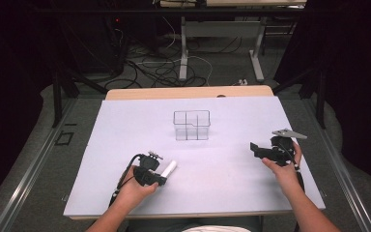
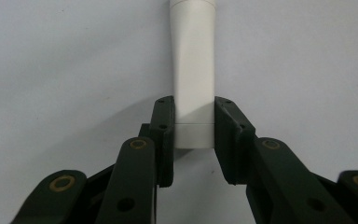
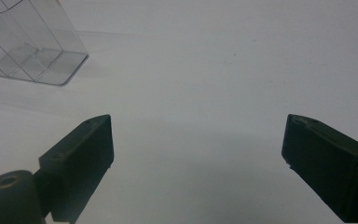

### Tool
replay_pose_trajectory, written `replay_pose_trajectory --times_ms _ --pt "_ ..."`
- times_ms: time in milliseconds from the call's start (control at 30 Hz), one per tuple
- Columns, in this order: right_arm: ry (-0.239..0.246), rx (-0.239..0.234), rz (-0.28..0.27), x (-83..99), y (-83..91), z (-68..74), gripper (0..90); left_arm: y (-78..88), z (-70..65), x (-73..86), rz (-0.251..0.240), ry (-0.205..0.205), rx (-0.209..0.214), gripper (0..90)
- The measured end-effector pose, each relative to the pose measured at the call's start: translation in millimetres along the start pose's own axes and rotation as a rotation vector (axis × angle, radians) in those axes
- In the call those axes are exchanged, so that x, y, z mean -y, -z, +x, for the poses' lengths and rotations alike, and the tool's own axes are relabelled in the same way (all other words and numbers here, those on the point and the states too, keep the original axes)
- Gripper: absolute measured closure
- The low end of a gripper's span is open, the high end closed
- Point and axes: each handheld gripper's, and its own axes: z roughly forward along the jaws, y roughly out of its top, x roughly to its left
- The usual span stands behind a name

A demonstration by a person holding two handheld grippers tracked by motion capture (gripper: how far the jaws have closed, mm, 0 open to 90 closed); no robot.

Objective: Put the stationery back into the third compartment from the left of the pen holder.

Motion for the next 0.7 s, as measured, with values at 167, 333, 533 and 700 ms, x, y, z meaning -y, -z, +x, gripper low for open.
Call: replay_pose_trajectory --times_ms 167,333,533,700 --pt "0.000 -0.001 0.001 0.1 -0.1 0.5 8.6 1.2 1.8 -0.5 -0.015 -0.008 0.009 71.4" --pt "-0.001 -0.005 0.005 0.4 -0.3 1.6 8.6 3.1 2.1 -1.1 -0.031 -0.001 0.023 71.4" --pt "0.002 -0.007 0.004 0.6 -0.7 2.8 8.6 9.6 3.2 -2.8 -0.101 0.016 0.027 71.4" --pt "0.012 -0.004 0.007 1.0 -1.0 3.6 8.7 16.5 4.2 -3.9 -0.169 0.000 0.022 71.4"
